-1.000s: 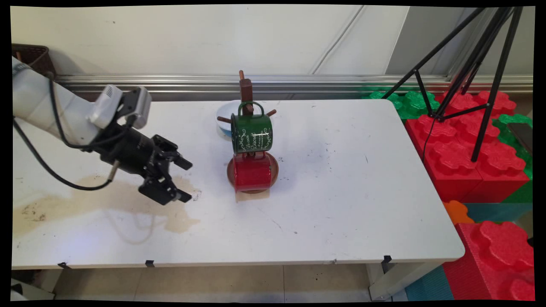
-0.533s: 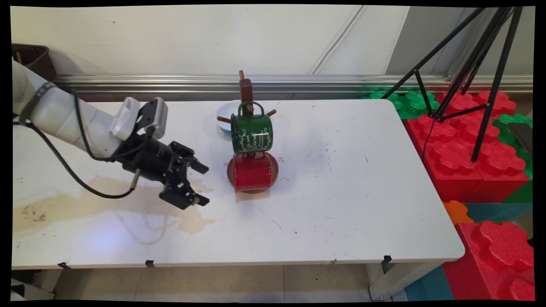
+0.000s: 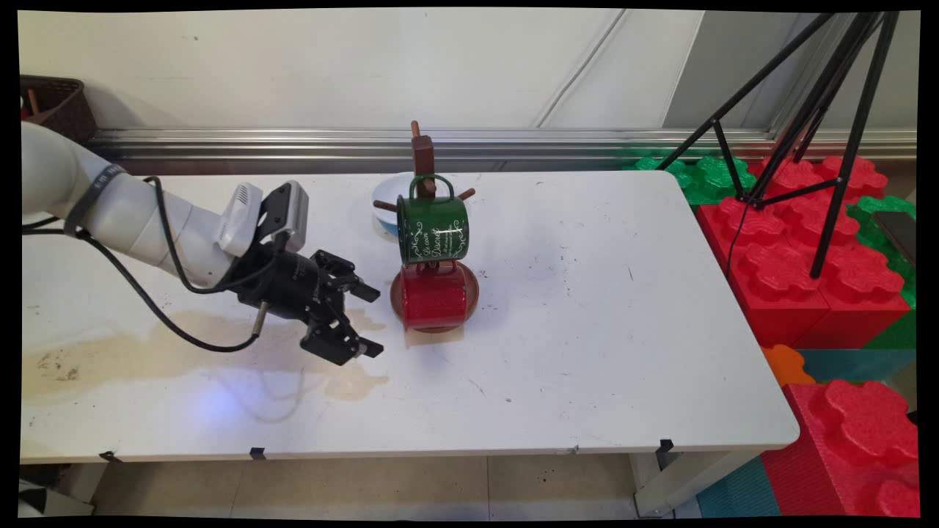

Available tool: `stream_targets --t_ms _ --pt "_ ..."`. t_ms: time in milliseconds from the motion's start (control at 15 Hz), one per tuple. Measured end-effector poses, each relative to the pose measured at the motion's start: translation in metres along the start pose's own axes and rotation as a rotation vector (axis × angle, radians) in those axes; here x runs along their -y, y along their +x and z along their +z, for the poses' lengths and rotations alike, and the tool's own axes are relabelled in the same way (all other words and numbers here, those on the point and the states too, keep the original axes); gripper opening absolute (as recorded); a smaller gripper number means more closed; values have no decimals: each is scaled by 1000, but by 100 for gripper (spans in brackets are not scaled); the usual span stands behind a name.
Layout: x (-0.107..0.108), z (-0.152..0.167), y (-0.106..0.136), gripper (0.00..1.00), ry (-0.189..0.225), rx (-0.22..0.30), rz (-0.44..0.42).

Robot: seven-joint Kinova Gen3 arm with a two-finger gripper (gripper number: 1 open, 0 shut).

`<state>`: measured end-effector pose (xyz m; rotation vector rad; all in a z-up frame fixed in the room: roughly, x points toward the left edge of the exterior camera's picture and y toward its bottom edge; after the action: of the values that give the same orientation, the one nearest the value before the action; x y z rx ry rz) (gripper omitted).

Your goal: Pick up the red mug from the rack

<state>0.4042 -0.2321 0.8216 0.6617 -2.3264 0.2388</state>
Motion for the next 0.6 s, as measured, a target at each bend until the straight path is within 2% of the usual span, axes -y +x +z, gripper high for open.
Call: stream_targets --t_ms 600 --pt "-6 22 -6 100 20 -41 -14"
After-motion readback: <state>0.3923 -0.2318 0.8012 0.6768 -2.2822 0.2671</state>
